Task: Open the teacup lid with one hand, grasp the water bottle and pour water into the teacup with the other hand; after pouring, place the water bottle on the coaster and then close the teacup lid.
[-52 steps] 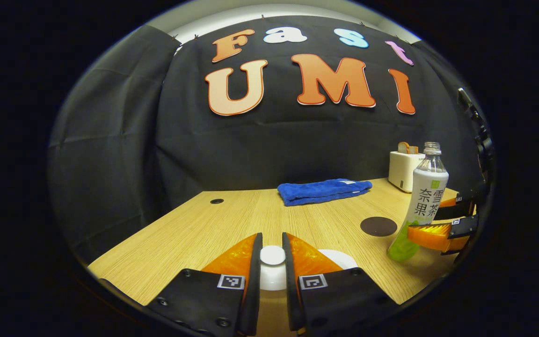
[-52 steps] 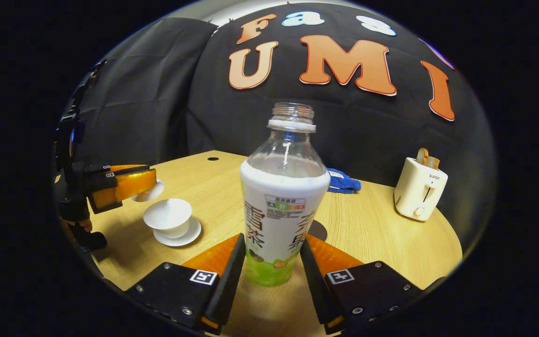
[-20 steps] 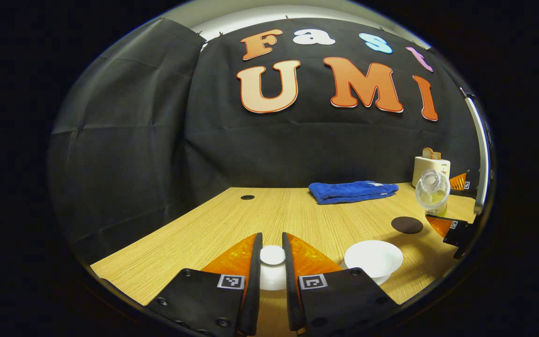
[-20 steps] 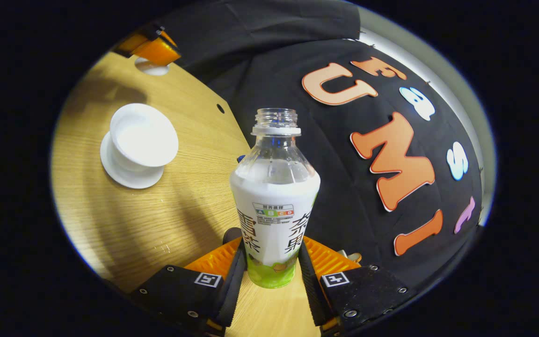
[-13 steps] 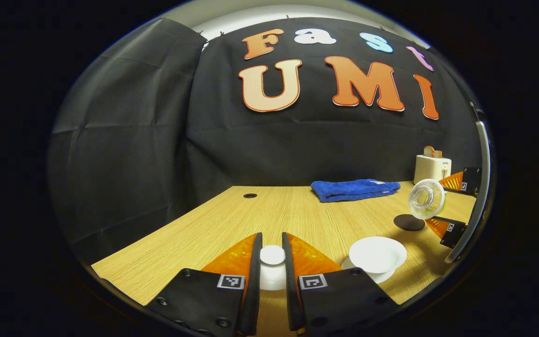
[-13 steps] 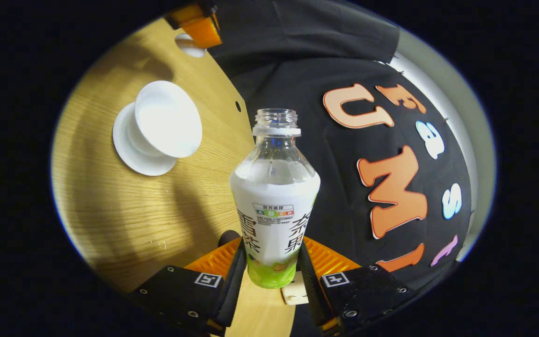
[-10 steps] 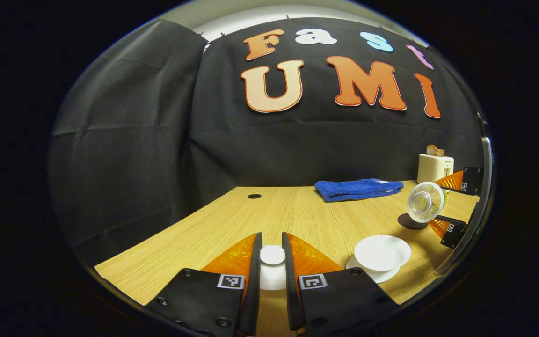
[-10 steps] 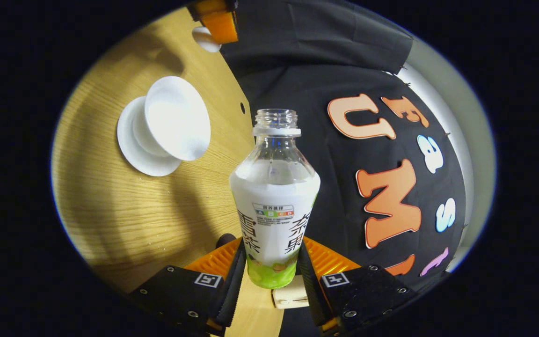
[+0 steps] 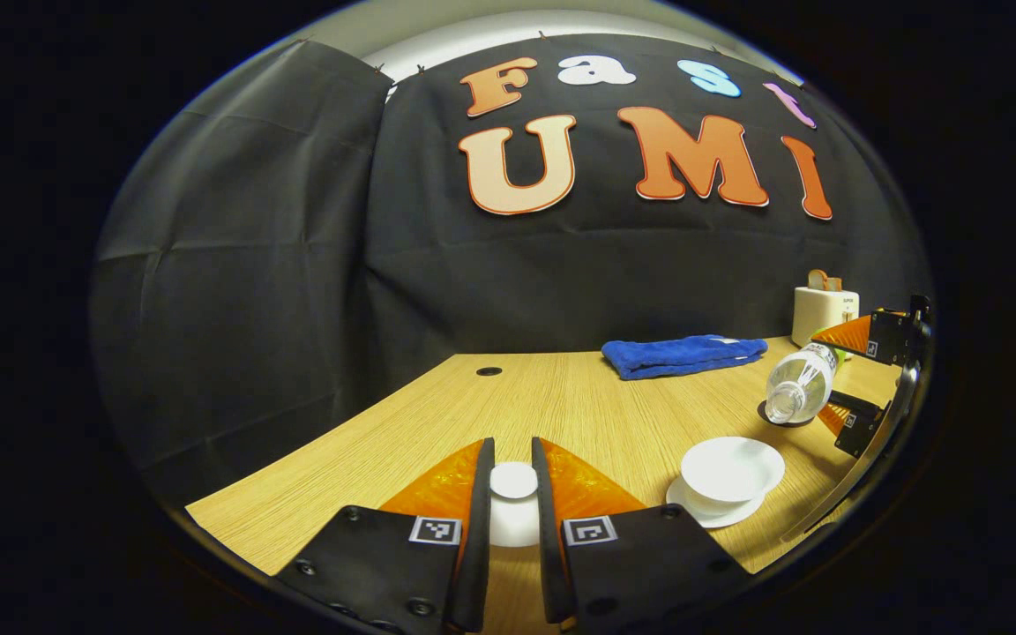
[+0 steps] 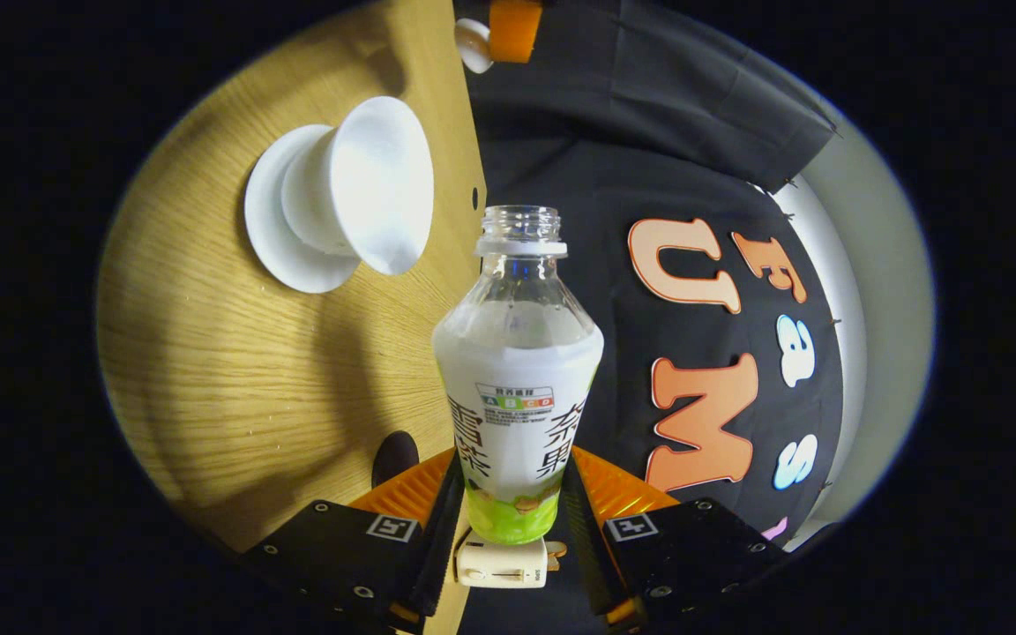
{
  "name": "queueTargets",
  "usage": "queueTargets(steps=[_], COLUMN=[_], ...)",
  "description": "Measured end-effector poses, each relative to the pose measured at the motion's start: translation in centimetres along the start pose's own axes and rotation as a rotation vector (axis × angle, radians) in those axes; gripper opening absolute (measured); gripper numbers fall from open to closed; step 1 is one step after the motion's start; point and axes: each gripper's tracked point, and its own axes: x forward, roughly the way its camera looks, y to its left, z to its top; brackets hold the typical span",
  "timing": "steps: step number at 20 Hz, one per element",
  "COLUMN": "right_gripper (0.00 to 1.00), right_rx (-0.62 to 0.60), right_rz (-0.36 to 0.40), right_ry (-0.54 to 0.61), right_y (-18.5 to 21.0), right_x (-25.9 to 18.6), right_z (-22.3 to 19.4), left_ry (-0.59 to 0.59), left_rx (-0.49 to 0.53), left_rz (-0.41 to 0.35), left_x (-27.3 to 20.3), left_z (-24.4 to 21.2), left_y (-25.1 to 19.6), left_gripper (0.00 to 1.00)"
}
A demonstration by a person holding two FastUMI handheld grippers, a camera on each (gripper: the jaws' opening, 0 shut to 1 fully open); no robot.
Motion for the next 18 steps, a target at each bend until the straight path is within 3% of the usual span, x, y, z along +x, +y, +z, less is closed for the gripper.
queueTargets(steps=[18], right_gripper=[0.63], right_rx=[-0.192], right_rz=[-0.096], right_ry=[-0.030], right_y=[-3.0], right_x=[-0.3], right_z=[-0.3], left_ry=[-0.014], left_rx=[-0.004], left_rz=[-0.008], left_x=[-0.8], left_z=[0.3], left_y=[0.5], left_gripper=[0.28])
